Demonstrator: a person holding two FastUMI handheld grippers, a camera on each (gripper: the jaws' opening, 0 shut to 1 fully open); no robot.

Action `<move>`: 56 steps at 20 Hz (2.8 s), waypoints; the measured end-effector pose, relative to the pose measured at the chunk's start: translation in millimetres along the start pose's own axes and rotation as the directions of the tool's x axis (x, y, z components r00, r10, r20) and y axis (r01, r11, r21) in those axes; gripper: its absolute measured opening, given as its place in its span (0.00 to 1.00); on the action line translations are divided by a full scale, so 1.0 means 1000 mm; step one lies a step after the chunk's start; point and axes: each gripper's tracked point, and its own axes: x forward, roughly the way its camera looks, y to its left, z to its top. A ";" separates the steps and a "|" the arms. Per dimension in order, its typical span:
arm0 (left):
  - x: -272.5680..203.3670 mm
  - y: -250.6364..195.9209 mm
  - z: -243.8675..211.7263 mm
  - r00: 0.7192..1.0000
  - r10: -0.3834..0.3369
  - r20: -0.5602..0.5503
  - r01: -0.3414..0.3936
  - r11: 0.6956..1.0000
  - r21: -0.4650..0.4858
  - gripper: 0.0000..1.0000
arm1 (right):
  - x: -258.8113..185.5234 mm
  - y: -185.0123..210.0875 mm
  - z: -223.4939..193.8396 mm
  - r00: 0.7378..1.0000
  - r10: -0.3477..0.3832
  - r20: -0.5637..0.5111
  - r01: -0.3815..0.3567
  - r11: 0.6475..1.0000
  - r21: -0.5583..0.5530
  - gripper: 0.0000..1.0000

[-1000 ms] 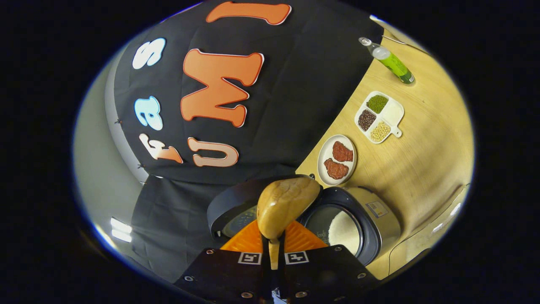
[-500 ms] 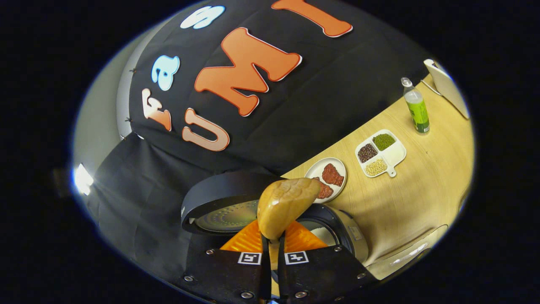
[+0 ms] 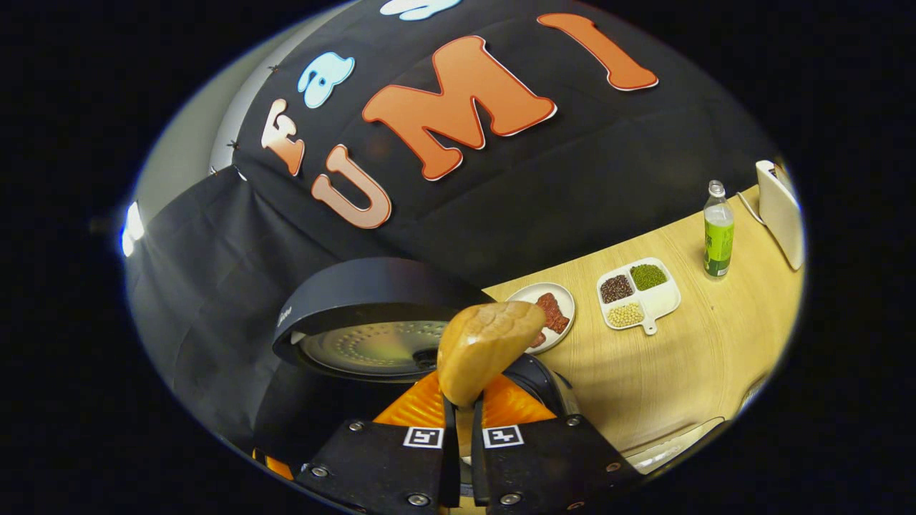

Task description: Close the left gripper, press the button to open the rice cooker; take a wooden spoon from the chopstick holder with the right hand, scoop a spoonful of rice and pour it into the rice cooker, then put the wooden spoon back into the chopstick holder.

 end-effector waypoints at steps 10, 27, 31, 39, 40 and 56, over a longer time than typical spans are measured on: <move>0.003 -0.005 0.000 1.000 -0.014 -0.001 0.014 1.000 0.011 0.94 | 0.005 0.002 0.010 0.999 -0.027 0.038 0.032 0.988 -0.152 0.06; 0.007 0.008 -0.004 1.000 0.004 -0.005 -0.003 1.000 0.013 0.94 | 0.021 0.039 0.008 0.998 0.001 0.070 0.027 0.918 -0.396 0.06; 0.009 0.011 -0.007 1.000 0.006 -0.009 -0.006 1.000 0.008 0.93 | 0.021 0.047 0.005 0.997 0.014 0.079 0.025 0.882 -0.470 0.06; 0.011 0.015 -0.014 1.000 0.010 -0.025 -0.010 1.000 -0.004 0.94 | 0.017 0.060 -0.007 0.993 0.018 0.113 0.060 0.755 -0.653 0.06; 0.011 0.016 -0.015 1.000 0.012 -0.026 -0.012 1.000 -0.002 0.94 | 0.016 0.065 -0.006 0.992 0.030 0.123 0.063 0.727 -0.684 0.06; -0.004 0.013 -0.016 0.999 0.015 -0.031 -0.015 1.000 0.014 0.94 | -0.018 0.074 -0.005 0.986 0.111 0.123 0.004 0.725 -0.689 0.06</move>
